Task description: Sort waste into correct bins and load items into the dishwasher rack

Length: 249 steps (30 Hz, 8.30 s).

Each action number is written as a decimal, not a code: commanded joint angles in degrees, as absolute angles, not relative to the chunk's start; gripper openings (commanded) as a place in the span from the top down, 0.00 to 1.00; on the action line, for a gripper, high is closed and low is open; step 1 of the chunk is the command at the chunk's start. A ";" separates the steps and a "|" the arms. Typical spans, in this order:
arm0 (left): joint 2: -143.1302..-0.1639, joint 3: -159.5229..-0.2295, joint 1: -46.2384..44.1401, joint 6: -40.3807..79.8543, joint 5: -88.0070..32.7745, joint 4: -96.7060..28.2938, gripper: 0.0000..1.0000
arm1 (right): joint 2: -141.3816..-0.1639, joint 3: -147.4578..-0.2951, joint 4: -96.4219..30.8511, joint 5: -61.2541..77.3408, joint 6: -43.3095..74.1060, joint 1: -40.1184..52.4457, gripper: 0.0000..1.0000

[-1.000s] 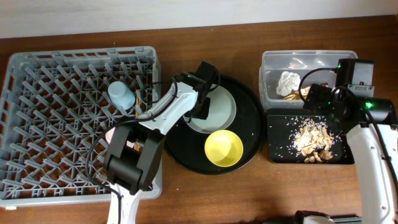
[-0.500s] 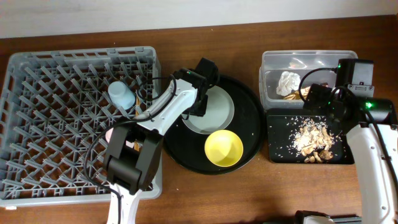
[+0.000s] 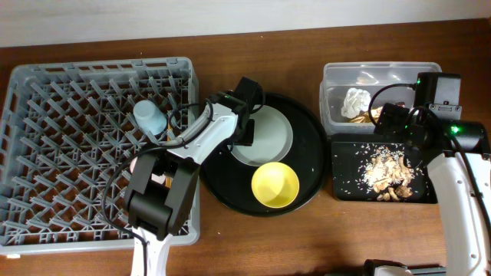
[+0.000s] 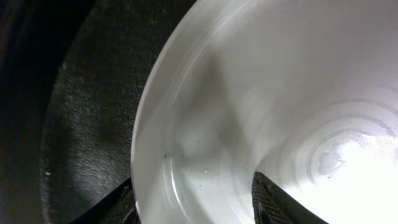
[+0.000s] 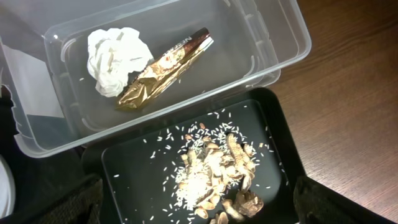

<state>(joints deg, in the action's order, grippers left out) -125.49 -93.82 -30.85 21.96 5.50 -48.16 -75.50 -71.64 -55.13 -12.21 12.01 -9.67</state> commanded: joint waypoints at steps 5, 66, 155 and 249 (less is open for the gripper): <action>-125.86 -92.44 -31.42 22.24 -2.50 -46.92 0.98 | -75.61 -72.01 -55.11 -13.34 12.01 -9.78 0.01; -102.91 -89.56 -25.80 34.98 51.44 -62.81 0.53 | -75.61 -72.01 -55.11 -13.34 12.01 -9.78 0.01; -100.95 -91.00 -15.62 9.41 14.81 -47.13 0.85 | -75.61 -72.01 -55.11 -13.34 12.01 -9.78 0.01; -106.89 -71.20 -62.11 19.73 8.40 -38.33 0.80 | -75.61 -72.01 -55.09 -13.34 12.01 -9.78 0.01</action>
